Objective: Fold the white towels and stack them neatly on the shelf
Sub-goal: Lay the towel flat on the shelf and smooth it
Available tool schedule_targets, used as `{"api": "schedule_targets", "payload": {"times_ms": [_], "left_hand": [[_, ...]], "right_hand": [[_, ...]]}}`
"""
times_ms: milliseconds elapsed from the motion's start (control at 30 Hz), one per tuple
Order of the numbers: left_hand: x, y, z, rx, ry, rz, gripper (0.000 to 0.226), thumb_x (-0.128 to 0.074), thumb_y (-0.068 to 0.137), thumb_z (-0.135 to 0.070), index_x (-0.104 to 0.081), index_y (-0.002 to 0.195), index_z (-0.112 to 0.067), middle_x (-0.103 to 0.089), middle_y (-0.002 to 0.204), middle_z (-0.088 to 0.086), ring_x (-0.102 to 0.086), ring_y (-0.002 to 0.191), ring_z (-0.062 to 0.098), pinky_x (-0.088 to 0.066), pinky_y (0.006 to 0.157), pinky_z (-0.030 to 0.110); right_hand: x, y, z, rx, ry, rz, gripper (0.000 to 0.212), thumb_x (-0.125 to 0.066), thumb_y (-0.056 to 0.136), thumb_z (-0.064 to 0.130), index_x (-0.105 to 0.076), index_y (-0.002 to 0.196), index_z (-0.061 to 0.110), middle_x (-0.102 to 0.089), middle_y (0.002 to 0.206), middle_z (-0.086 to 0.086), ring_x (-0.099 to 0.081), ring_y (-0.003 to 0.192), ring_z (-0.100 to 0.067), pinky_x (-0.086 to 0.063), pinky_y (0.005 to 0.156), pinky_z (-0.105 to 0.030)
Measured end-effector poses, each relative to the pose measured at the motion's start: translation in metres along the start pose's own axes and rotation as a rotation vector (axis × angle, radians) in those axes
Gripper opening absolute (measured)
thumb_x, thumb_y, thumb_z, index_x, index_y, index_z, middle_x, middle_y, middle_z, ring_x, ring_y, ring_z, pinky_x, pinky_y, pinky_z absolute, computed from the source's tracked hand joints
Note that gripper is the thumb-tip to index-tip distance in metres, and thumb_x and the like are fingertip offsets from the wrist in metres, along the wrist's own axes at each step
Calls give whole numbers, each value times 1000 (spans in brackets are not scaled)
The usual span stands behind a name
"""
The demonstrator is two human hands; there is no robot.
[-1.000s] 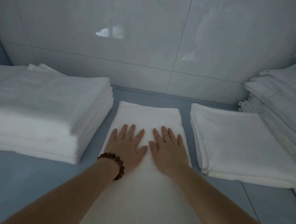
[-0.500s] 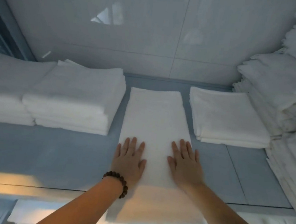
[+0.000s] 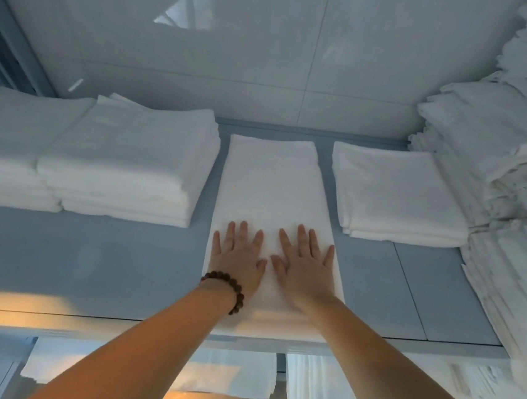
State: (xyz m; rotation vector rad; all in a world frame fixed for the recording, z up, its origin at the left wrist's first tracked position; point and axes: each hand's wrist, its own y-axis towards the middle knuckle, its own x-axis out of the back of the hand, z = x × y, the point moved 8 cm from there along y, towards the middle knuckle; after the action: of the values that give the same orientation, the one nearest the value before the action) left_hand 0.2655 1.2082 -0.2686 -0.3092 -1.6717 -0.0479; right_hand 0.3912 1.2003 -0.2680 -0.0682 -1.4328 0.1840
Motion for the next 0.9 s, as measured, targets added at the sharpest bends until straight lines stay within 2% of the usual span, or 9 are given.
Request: {"api": "schedule_targets", "payload": {"times_ms": [167, 367, 433, 533, 633, 667, 733, 800, 900], "left_hand": [[-21, -51, -21, -41, -39, -17, 54, -4, 97, -44, 19, 144, -37, 22, 156, -4, 24, 141, 18, 16, 114, 43], [-18, -54, -6, -31, 65, 2, 54, -8, 99, -41, 10, 149, -29, 15, 158, -2, 17, 144, 21, 13, 116, 41], [-18, -68, -10, -27, 82, 8, 55, -7, 99, -42, 6, 150, -26, 11, 159, 3, 15, 145, 25, 14, 115, 44], [-17, -104, -24, -111, 36, -15, 66, 0, 92, -57, -8, 151, -27, -4, 159, 7, 1, 146, 29, 3, 117, 48], [-18, -128, -21, -167, 77, -47, 72, -25, 90, -65, -25, 149, -22, -22, 154, 15, -21, 141, 35, -23, 112, 54], [-17, -128, -18, -172, 86, -62, 73, -37, 89, -63, -27, 148, -21, -25, 152, 16, -25, 140, 36, -26, 111, 53], [-14, -126, -13, -171, 69, -107, 76, -63, 81, -53, -38, 144, -19, -36, 147, 19, -37, 134, 36, -34, 108, 50], [-14, -124, -15, -171, 71, -96, 79, -79, 68, -46, -51, 135, -16, -51, 136, 20, -50, 125, 35, -44, 100, 49], [-14, -129, -17, -186, 108, -103, 81, -88, 57, -36, -58, 129, -15, -59, 127, 20, -57, 117, 34, -48, 95, 46]], "right_hand": [[-21, -43, 6, 62, -46, 17, 54, -4, 97, 49, 22, 143, 37, 27, 154, 7, 30, 139, -13, 16, 115, -48], [-6, -52, -32, 9, -82, 6, 57, -8, 99, 45, 6, 150, 24, 10, 159, 3, 14, 146, -14, 13, 117, -40], [0, -64, -33, -11, -74, -43, 57, -15, 100, 42, -1, 151, 20, 2, 160, -1, 7, 147, -19, 6, 119, -42], [2, -98, -4, 173, -55, -155, 54, -24, 99, 43, -28, 148, 19, -24, 155, -6, -21, 144, -27, -20, 116, -51], [-15, -123, -1, 239, -114, -90, 61, -19, 97, 53, -26, 149, 22, -22, 156, -5, -19, 144, -30, -15, 118, -49], [-17, -125, -7, 229, -137, -92, 64, -23, 95, 56, -25, 149, 22, -21, 156, -7, -18, 144, -31, -14, 118, -49], [-18, -127, -14, 214, -184, -107, 73, -47, 87, 58, -29, 148, 22, -26, 154, -13, -26, 141, -36, -23, 115, -50], [-17, -125, -14, 193, -180, -122, 84, -75, 71, 48, -40, 143, 23, -39, 147, -16, -40, 133, -39, -35, 108, -51], [-13, -130, -13, 170, -190, -195, 84, -88, 59, 22, -52, 134, 24, -54, 136, -15, -51, 124, -36, -44, 101, -49]]}}
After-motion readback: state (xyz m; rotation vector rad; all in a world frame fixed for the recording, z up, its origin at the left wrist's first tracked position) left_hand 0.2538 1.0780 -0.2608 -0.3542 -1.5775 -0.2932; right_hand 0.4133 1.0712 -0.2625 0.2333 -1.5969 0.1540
